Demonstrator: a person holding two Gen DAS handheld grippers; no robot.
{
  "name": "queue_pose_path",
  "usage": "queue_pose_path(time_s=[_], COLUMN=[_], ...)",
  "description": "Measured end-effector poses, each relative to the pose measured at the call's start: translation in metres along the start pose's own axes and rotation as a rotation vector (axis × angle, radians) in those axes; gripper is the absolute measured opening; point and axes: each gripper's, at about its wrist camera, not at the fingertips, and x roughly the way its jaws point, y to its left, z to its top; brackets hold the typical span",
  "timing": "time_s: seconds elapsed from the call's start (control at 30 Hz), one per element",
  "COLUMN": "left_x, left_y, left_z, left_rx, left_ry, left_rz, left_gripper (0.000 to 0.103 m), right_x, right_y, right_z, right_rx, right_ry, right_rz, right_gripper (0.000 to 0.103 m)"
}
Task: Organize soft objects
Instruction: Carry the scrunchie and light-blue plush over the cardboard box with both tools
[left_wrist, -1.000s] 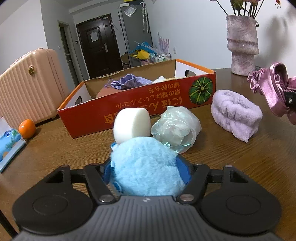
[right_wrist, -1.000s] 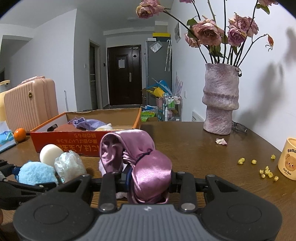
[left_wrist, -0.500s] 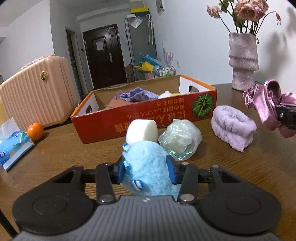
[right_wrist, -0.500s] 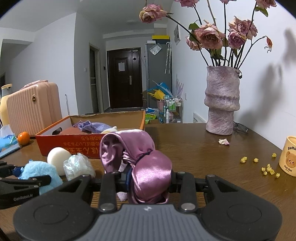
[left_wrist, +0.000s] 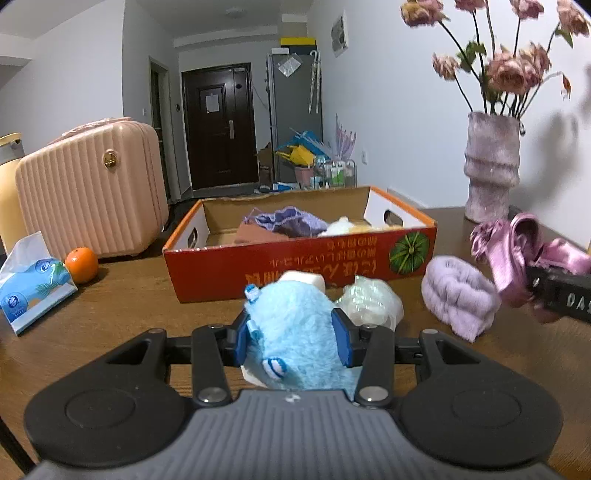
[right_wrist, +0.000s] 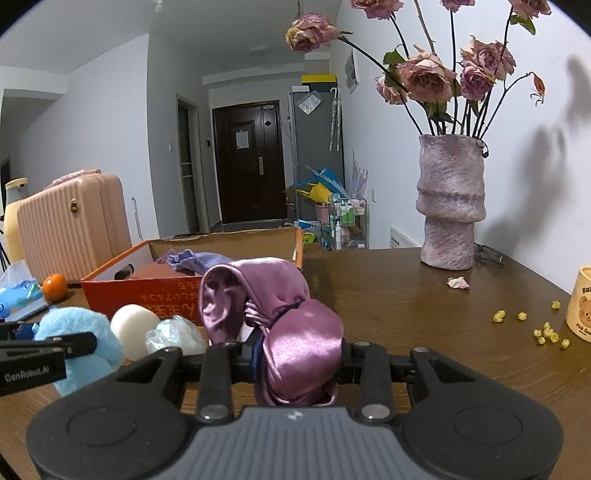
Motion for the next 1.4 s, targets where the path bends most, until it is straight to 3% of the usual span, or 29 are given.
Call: queue_pose_path(time_s=[0.67, 1.4], left_x=[-0.005, 0.033], left_y=[0.038, 0.057], left_z=[0.035, 0.066], left_rx=[-0.145, -0.207], left_ry=[-0.083, -0.122], left_rz=[0.006, 0.026], left_gripper=[0.045, 0.045], right_x=[0.014, 0.064], right_y=[0.044, 0.074], right_z=[0.014, 0.039], right_rx=[-0.012, -0.01], right_ry=[-0.087, -0.129], right_rz=[0.043, 0.061], right_gripper=[0.033, 0.033])
